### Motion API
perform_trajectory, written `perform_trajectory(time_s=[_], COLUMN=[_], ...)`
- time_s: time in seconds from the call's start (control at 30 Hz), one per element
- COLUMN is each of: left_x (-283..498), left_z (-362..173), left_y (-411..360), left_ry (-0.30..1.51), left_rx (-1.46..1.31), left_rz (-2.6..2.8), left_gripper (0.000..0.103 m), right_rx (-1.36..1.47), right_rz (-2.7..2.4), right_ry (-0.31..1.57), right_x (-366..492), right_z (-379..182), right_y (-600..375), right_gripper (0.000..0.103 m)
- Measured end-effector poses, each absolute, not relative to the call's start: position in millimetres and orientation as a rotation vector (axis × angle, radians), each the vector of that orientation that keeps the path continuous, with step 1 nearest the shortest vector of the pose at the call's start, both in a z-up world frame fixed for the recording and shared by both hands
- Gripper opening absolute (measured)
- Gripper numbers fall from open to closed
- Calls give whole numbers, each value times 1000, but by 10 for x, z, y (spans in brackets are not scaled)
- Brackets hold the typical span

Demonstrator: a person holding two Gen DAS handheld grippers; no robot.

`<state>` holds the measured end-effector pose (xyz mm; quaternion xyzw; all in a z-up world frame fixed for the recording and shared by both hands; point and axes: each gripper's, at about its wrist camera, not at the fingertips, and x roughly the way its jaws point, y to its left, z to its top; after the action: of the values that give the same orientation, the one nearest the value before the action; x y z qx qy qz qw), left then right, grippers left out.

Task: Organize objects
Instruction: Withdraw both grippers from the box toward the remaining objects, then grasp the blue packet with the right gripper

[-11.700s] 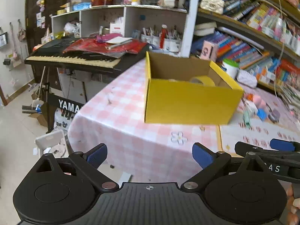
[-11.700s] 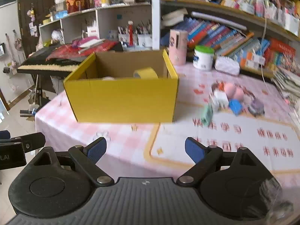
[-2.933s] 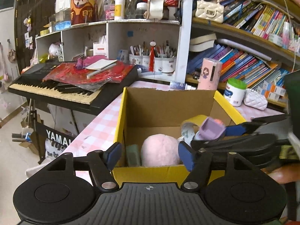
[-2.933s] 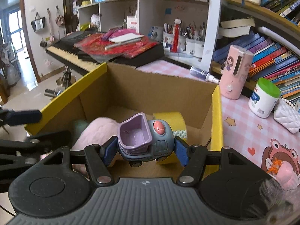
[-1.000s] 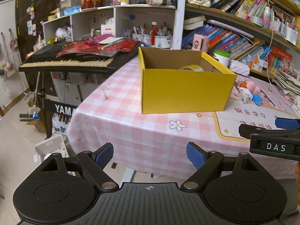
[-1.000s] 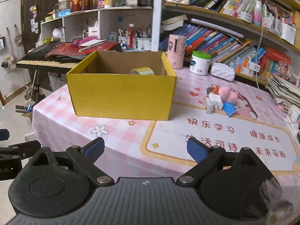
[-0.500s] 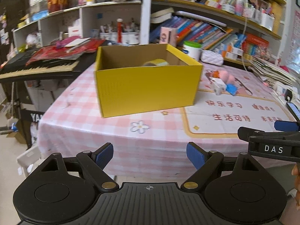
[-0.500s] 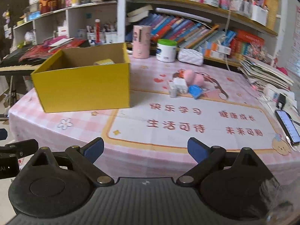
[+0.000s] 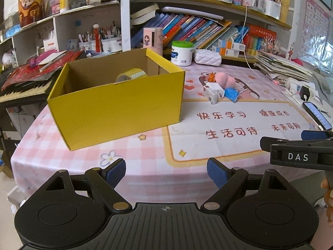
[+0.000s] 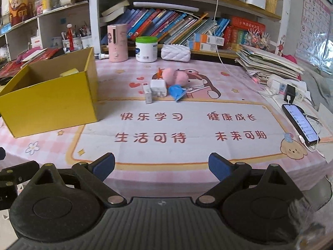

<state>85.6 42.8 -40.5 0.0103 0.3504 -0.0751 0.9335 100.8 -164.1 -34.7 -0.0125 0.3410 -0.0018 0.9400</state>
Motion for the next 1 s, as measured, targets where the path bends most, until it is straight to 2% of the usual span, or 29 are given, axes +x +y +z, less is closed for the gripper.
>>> perform_trajectory(time_s=[1.0], left_x=[1916], left_z=[-367], left_y=[-925], left_ry=[732], left_rx=[59], left_rz=[-78], left_gripper=[87], right_rx=[-14], right_rz=[117], right_ry=[674], right_x=[2394], right_z=[-273], right_y=[-2850], right_gripper=[95])
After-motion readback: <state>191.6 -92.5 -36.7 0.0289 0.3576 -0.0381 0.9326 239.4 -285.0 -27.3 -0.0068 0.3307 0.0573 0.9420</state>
